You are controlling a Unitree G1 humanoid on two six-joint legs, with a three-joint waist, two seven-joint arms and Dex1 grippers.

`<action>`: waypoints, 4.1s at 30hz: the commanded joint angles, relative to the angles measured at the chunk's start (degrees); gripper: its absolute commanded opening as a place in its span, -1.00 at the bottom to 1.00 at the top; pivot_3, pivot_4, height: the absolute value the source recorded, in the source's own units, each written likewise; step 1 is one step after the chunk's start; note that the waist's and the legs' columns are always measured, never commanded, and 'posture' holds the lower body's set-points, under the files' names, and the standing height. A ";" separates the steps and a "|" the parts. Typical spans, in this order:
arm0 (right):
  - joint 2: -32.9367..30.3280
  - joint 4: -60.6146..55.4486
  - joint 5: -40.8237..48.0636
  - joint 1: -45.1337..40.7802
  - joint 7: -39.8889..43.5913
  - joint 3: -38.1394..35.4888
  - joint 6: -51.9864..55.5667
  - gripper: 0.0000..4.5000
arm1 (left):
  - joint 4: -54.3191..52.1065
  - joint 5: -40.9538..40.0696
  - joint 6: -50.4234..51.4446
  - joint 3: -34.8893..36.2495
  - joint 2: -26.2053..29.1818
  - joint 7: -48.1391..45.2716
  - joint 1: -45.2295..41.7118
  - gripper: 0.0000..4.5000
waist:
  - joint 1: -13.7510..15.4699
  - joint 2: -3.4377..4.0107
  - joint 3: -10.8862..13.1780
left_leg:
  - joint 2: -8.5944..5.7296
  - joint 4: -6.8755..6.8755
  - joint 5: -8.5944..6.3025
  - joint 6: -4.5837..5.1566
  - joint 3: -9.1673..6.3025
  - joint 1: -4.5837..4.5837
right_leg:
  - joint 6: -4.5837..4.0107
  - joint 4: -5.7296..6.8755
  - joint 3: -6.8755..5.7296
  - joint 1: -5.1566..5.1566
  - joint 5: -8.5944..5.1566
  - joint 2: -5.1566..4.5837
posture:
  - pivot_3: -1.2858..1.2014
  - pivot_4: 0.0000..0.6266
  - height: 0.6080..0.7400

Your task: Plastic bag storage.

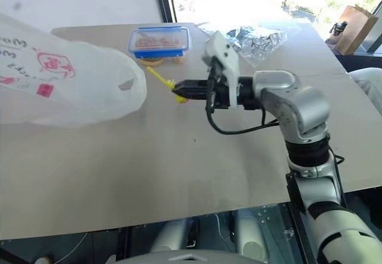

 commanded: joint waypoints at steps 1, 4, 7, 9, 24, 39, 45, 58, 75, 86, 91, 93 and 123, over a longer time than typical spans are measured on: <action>-1.65 -3.73 1.83 -0.35 -3.65 -2.18 1.57 -0.99 | -1.21 -0.94 1.25 -3.62 -0.03 -1.98 -3.76 -1.00 | 0.06 0.03 0.02 | 0.01 0.00 0.00 0.00 0.00 0.00 | 0.00 0.02 0.00 -0.01 0.00 -0.01 | 0.03 -0.52 1.00; -2.13 -5.35 3.47 0.08 -6.56 -3.64 2.72 -0.99 | -10.80 -0.94 -3.66 -3.55 -7.04 2.61 -1.28 -1.00 | 0.25 0.11 0.07 | 0.04 0.01 0.00 -0.01 0.00 0.01 | -0.01 0.11 0.03 -0.03 0.00 -0.27 | 0.03 -0.52 1.00; -2.41 -6.64 4.85 0.50 -8.98 -4.12 3.43 -0.99 | -18.84 9.16 -12.90 -4.09 -12.94 2.08 1.36 -1.00 | 0.25 0.05 0.04 | 0.02 0.04 0.03 -0.05 0.01 -0.05 | -0.04 0.22 0.24 -0.15 0.02 -0.36 | 0.03 -0.52 1.00; -2.54 -8.00 5.94 1.22 -10.45 -4.51 4.10 -0.99 | -22.28 24.07 -26.78 -8.83 -15.69 -5.07 4.10 -1.00 | 0.24 0.05 0.04 | 0.01 0.04 0.03 -0.05 0.05 -0.05 | -0.04 0.24 0.27 -0.17 0.02 -0.36 | 0.03 -0.52 1.00; -5.24 -6.09 8.76 1.02 -14.70 -3.81 2.32 -0.99 | -14.31 73.59 -77.87 -44.09 -65.71 -1.10 -33.83 -1.00 | -0.23 0.03 -0.08 | -0.19 0.43 0.08 0.67 0.55 -1.09 | 0.40 -0.62 0.37 -0.79 1.06 0.08 | 0.03 -0.52 1.00; -4.57 -3.05 7.57 1.58 -23.03 -6.41 1.48 -0.99 | -50.26 56.84 -55.85 -38.86 -65.73 -3.22 -12.78 -1.00 | 0.05 0.10 -0.09 | -0.14 0.83 0.03 0.76 0.54 -1.15 | 0.51 -0.48 0.53 -0.77 1.11 -0.32 | 0.03 -0.52 1.00; 3.90 7.03 4.44 1.48 -24.23 -3.42 -5.84 -0.99 | -64.85 45.94 -48.08 -34.34 -63.71 6.67 -3.29 -1.00 | 0.26 0.13 -0.10 | -0.10 0.86 0.03 0.74 0.57 -1.03 | 0.49 -0.40 0.79 -0.73 1.12 -0.32 | 0.03 -0.52 1.00; 11.41 22.02 -5.34 -2.63 -11.32 18.94 -12.06 -0.99 | -77.55 31.31 -47.64 -28.52 -58.51 20.83 8.42 -1.00 | 1.10 0.13 -0.11 | -0.25 1.05 0.09 0.64 0.54 -0.86 | 0.43 0.15 0.64 -0.77 1.08 -0.08 | 0.03 -0.52 1.00; 4.44 75.89 -30.22 -24.77 -22.89 12.71 -57.47 -0.99 | -81.64 10.17 -49.04 -28.25 -50.16 23.80 18.23 -1.00 | 0.05 0.13 -0.10 | -0.23 0.72 0.23 0.41 0.41 -0.86 | 0.29 -0.09 0.67 -0.77 1.01 0.03 | 0.03 -0.52 1.00; 11.05 64.13 -34.15 -8.99 -16.61 14.60 -61.08 -0.99 | -88.27 13.59 -51.24 -30.50 -52.76 17.09 37.71 -1.00 | 0.16 0.23 -0.06 | -0.18 0.84 0.23 0.41 0.42 -0.85 | 0.28 0.06 0.93 -0.77 1.02 0.08 | 0.03 -0.52 1.00; 17.73 69.76 -33.72 -14.70 -22.00 11.61 -67.45 -0.99 | -88.93 13.02 -52.36 -31.29 -52.45 16.82 38.72 -1.00 | -0.04 0.24 -0.05 | -0.18 0.86 0.31 0.27 0.44 -0.67 | 0.18 0.26 0.90 -0.73 1.07 0.14 | 0.03 -0.52 1.00; 19.05 74.43 -34.13 -17.51 -23.51 10.94 -70.15 -0.87 | -89.22 13.13 -52.65 -31.42 -52.31 16.43 39.43 -1.00 | -0.11 0.24 -0.05 | -0.13 0.85 0.34 0.23 0.47 -0.64 | 0.12 0.27 0.88 -0.75 1.10 0.23 | 0.03 -0.52 1.00; -24.73 34.25 -17.42 5.13 -18.62 -11.75 -18.21 0.37 | -84.53 19.58 -56.11 -37.89 -54.07 13.75 34.91 -1.00 | 1.43 0.53 0.08 | 0.23 0.96 0.14 0.68 0.70 0.13 | -0.09 -0.54 0.89 0.47 0.87 0.67 | 0.03 -0.52 1.00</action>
